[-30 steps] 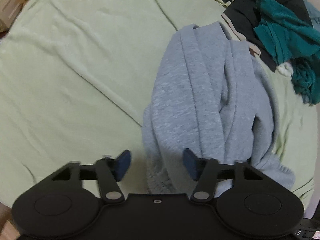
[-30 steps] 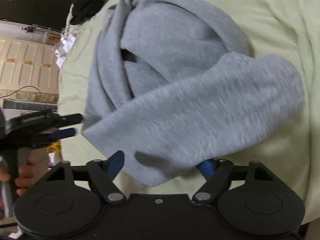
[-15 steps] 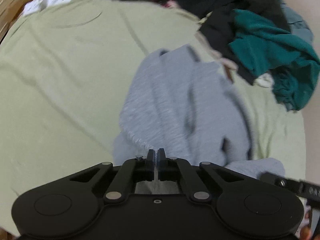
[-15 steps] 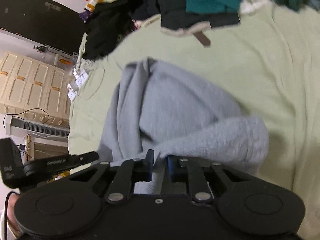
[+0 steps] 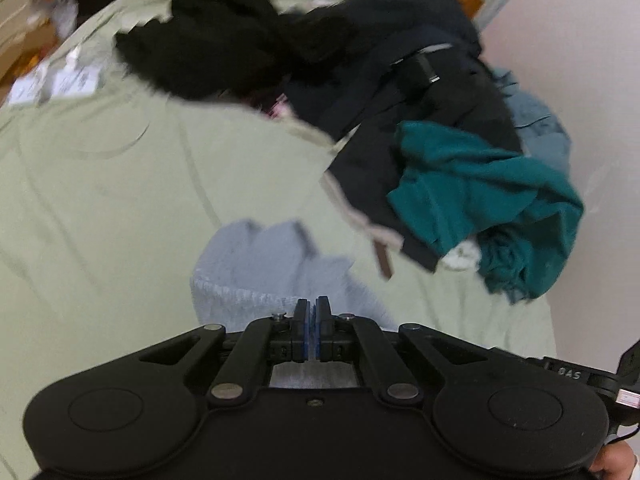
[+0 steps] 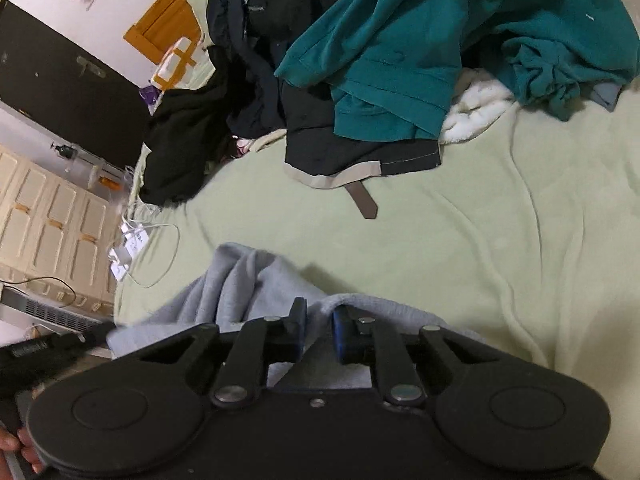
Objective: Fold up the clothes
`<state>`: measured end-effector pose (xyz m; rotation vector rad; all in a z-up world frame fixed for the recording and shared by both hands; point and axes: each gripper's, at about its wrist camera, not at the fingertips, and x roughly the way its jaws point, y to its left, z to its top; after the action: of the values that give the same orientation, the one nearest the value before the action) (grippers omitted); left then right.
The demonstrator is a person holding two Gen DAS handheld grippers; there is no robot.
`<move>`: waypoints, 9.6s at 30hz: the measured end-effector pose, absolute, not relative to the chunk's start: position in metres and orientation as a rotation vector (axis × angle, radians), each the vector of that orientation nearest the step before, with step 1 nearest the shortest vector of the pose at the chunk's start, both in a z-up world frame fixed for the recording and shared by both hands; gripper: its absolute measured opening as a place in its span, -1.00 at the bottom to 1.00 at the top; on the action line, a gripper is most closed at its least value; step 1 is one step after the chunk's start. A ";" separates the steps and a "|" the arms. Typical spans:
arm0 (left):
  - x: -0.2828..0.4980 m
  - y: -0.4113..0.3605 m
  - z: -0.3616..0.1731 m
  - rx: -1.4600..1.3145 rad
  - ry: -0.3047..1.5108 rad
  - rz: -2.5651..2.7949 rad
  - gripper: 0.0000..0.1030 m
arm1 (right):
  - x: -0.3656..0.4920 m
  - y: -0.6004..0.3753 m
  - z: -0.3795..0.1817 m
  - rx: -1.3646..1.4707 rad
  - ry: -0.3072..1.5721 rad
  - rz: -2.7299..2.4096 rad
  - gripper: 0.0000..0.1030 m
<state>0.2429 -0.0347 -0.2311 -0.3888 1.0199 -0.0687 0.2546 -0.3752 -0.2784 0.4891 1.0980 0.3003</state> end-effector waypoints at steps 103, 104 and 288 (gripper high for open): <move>0.296 -0.120 -0.287 -0.441 1.151 -0.447 -0.90 | 0.197 -0.481 -0.397 1.476 1.191 0.329 0.23; 0.294 -0.120 -0.287 -0.445 1.150 -0.446 -0.90 | 0.198 -0.479 -0.398 1.484 1.188 0.335 0.23; 0.165 0.088 -0.227 0.177 1.179 -0.533 -0.72 | -0.032 -0.231 -0.303 1.012 1.106 0.392 -0.68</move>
<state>0.1652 0.0878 -0.2267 0.1767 1.1792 -0.5332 -0.0323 -0.2315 -0.3035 1.0116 1.1064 0.3918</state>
